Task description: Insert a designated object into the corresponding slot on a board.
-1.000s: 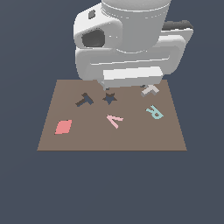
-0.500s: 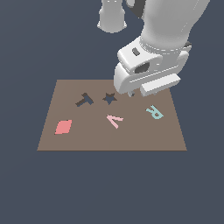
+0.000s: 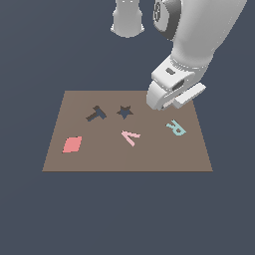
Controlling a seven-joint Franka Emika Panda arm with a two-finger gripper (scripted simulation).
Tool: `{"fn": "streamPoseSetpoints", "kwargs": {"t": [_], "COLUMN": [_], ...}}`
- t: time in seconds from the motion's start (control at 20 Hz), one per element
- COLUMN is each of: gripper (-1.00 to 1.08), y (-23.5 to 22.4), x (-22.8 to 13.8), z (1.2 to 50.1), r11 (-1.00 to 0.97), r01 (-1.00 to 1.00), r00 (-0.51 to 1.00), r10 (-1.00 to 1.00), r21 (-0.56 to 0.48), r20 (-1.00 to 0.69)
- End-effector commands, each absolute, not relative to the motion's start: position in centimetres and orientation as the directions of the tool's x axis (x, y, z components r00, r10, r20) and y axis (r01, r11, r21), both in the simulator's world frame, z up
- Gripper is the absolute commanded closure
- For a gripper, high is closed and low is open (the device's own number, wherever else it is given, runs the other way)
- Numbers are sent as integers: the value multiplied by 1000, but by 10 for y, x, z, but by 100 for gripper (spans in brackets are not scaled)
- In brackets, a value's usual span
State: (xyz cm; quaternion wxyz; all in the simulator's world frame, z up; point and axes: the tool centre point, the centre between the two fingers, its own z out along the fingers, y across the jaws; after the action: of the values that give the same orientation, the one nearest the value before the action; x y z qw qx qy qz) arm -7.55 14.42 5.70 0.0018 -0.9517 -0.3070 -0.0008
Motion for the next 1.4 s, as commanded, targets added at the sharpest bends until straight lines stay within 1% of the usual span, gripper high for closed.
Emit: {"fn": "streamPoseSetpoints", "kwargs": {"t": [0.0,0.25,0.7,0.75,1.35], "gripper": [-92,-92,-92,108,108], "y": [147,147,147,147,146], "x": [-80,-80,-82,-82,-82], "z": [52,51,30,30,31], "r11": [-798,-799,-794,-794,-795], "r01": [602,602,607,607,607], "r00": [798,799,794,794,795], "r10": [602,602,607,607,607], "r21": [-2,-3,0,0,1], "r20": [2,1,0,0,1]}}
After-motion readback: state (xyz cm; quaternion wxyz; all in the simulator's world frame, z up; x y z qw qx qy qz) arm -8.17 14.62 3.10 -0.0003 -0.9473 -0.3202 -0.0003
